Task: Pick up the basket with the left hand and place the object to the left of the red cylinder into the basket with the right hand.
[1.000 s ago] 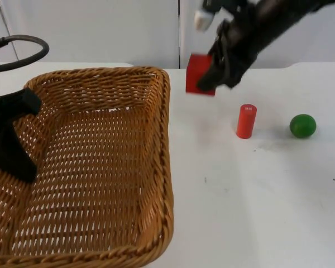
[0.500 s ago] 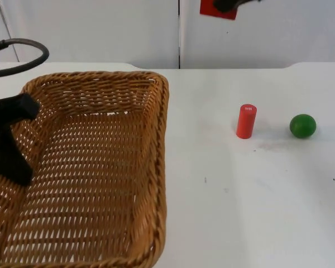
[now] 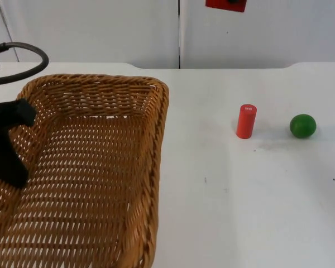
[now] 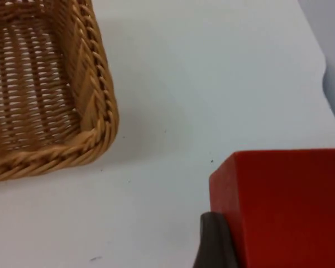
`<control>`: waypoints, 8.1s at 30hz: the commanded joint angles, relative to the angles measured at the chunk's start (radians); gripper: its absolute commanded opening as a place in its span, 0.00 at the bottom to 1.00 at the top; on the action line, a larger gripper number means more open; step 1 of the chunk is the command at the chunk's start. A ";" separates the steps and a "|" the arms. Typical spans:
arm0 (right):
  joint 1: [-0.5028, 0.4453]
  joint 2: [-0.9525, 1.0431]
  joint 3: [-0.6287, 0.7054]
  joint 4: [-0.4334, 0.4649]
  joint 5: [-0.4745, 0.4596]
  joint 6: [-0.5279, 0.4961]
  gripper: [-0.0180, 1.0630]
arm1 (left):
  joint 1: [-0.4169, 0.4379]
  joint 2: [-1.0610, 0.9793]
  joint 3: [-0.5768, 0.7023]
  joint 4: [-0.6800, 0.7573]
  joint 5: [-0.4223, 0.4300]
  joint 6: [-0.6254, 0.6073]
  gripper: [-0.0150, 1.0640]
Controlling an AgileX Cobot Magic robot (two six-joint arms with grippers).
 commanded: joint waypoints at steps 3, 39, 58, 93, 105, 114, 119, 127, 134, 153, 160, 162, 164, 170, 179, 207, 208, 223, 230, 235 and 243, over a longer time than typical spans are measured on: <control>0.017 -0.022 -0.007 0.002 0.041 0.025 0.01 | 0.000 -0.013 -0.002 -0.013 0.000 0.018 0.01; 0.401 -0.016 0.153 -0.008 -0.186 0.170 0.01 | 0.000 -0.013 -0.002 -0.048 0.005 0.084 0.01; 0.471 -0.016 0.369 -0.089 -0.481 0.256 0.01 | 0.000 -0.013 -0.002 -0.051 0.005 0.084 0.01; 0.471 0.048 0.526 0.034 -0.748 0.260 0.06 | 0.000 -0.013 -0.002 -0.076 0.007 0.119 0.01; 0.471 -0.014 0.526 0.028 -0.756 0.273 0.99 | 0.000 -0.013 -0.002 -0.088 0.004 0.129 0.01; 0.469 -0.155 0.527 0.030 -0.703 0.290 0.99 | 0.000 -0.013 -0.002 -0.088 -0.010 0.129 0.01; 0.467 -0.243 0.554 0.030 -0.649 0.291 0.99 | 0.000 -0.013 -0.002 -0.088 -0.010 0.129 0.01; 0.467 -0.403 0.662 0.028 -0.651 0.301 0.99 | 0.000 -0.013 -0.002 -0.088 -0.010 0.129 0.01; 0.467 -0.527 0.707 -0.024 -0.626 0.352 0.99 | 0.000 -0.013 -0.002 -0.088 -0.010 0.129 0.01; 0.467 -0.685 0.709 -0.227 -0.355 0.574 0.99 | 0.000 -0.013 -0.002 -0.088 -0.014 0.135 0.01; 0.467 -0.685 0.709 -0.231 -0.386 0.581 0.99 | 0.000 -0.013 -0.002 -0.088 -0.014 0.135 0.01; 0.467 -0.685 0.709 -0.231 -0.386 0.581 0.99 | 0.000 -0.013 -0.002 -0.088 -0.014 0.135 0.01; 0.467 -0.685 0.709 -0.231 -0.386 0.581 0.99 | 0.000 -0.013 -0.002 -0.088 -0.016 0.135 0.01; 0.467 -0.685 0.709 -0.231 -0.409 0.581 0.99 | 0.000 0.001 -0.002 -0.088 -0.060 0.135 0.01; 0.467 -0.685 0.709 -0.208 -0.432 0.581 0.99 | 0.001 0.117 -0.036 -0.097 -0.112 0.174 0.01; 0.467 -0.685 0.709 -0.206 -0.424 0.581 0.99 | 0.001 0.510 -0.323 -0.171 -0.190 0.240 0.01; 0.467 -0.685 0.709 -0.206 -0.424 0.581 0.99 | 0.001 0.510 -0.323 -0.171 -0.190 0.240 0.01; 0.467 -0.685 0.709 -0.206 -0.424 0.581 0.99 | 0.001 0.533 -0.323 -0.181 -0.251 0.240 0.01; 0.467 -0.685 0.709 -0.206 -0.424 0.581 0.99 | 0.001 0.533 -0.323 -0.181 -0.247 0.240 0.11; 0.467 -0.685 0.709 -0.206 -0.424 0.581 0.99 | 0.001 0.533 -0.323 -0.181 -0.226 0.238 0.51; 0.467 -0.685 0.709 -0.206 -0.424 0.581 0.99 | 0.001 0.506 -0.323 -0.134 -0.199 0.238 0.87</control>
